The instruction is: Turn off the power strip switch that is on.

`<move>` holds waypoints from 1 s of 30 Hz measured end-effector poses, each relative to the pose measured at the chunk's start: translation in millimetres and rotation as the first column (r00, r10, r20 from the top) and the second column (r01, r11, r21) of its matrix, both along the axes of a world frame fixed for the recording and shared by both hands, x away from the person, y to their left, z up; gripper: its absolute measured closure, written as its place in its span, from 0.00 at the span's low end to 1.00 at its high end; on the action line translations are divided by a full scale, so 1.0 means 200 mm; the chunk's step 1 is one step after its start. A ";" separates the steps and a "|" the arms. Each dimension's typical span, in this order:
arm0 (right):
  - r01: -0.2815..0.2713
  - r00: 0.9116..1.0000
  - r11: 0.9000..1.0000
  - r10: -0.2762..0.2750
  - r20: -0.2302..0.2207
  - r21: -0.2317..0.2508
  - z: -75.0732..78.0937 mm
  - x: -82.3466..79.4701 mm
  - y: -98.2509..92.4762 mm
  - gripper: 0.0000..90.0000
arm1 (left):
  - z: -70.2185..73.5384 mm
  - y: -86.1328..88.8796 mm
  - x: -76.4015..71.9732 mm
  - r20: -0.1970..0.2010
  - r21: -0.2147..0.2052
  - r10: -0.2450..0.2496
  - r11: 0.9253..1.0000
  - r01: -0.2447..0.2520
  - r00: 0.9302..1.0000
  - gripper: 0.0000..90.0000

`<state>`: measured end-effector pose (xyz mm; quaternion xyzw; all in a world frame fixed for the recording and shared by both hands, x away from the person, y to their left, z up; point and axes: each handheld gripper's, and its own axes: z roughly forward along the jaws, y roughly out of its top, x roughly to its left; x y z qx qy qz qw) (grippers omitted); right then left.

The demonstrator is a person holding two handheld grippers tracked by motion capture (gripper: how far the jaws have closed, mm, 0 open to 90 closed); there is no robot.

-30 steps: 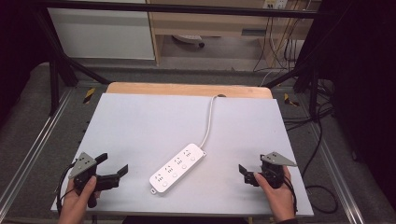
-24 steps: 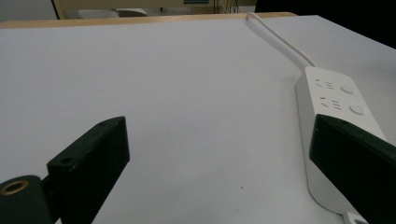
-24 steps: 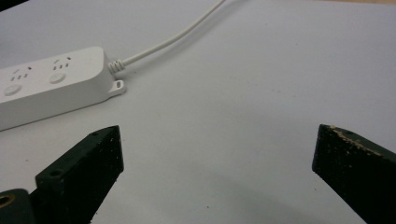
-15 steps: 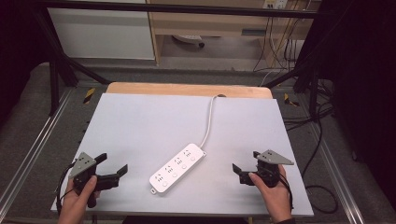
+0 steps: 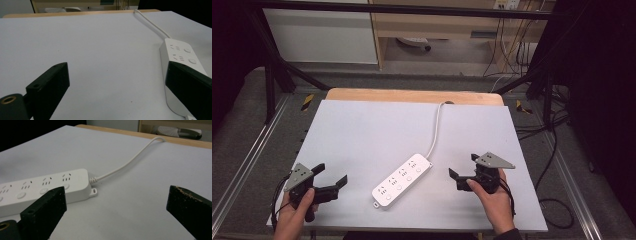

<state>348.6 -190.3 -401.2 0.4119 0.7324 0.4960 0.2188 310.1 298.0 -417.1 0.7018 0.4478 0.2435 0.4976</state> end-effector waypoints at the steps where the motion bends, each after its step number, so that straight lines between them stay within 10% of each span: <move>1: 0.003 1.000 1.000 -0.003 0.001 0.003 0.01 0.00 0.01 0.03 | 0.00 0.00 0.00 0.000 -0.001 -0.001 1.000 0.001 1.000 0.06; 12: -0.030 0.999 0.999 0.029 0.017 0.032 0.03 0.03 0.12 0.12 | 0.00 -0.01 0.00 -0.004 0.007 -0.003 1.000 0.003 1.000 0.06; 30: -0.107 0.991 0.993 0.104 0.080 0.042 0.02 0.00 0.20 0.79 | 0.00 -0.02 0.00 0.013 0.013 -0.014 1.000 0.014 1.000 0.06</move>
